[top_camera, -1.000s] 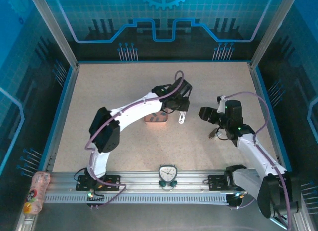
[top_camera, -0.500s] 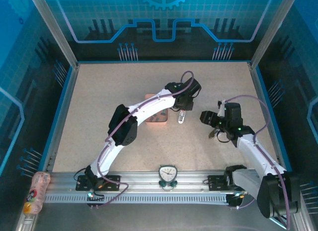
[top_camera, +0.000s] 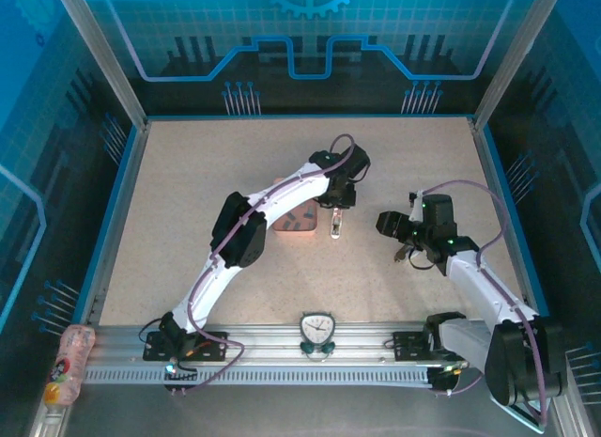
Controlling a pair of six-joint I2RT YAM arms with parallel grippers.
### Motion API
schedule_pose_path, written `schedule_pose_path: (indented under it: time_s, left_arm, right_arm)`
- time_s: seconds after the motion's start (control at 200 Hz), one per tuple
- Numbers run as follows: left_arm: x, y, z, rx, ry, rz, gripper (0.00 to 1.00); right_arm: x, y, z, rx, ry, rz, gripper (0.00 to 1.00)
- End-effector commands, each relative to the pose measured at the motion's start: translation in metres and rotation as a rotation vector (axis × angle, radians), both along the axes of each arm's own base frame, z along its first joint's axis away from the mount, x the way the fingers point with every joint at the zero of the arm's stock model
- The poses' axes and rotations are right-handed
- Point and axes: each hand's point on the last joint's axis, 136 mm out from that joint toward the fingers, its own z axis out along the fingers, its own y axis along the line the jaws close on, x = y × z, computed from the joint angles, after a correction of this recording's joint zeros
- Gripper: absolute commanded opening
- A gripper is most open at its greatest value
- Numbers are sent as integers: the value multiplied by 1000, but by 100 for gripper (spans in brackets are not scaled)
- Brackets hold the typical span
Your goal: Load the staples into the stapler
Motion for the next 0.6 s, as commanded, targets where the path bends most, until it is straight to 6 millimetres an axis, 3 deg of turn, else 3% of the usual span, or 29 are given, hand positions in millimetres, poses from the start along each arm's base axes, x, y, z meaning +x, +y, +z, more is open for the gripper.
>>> schedule_pose_path:
  time_s: [0.0,0.345,0.59]
  left_arm:
    - [-4,-1,2,-18,35,20,10]
    - [1,-4,14,-37,7,22,19]
    - [1,-3,34,-51,-27,16,42]
  right_arm:
    - [2,0,3,25,6,-7,69]
    - [5,2,6,28,6,3,70]
    - [5,2,7,23,13,7,70]
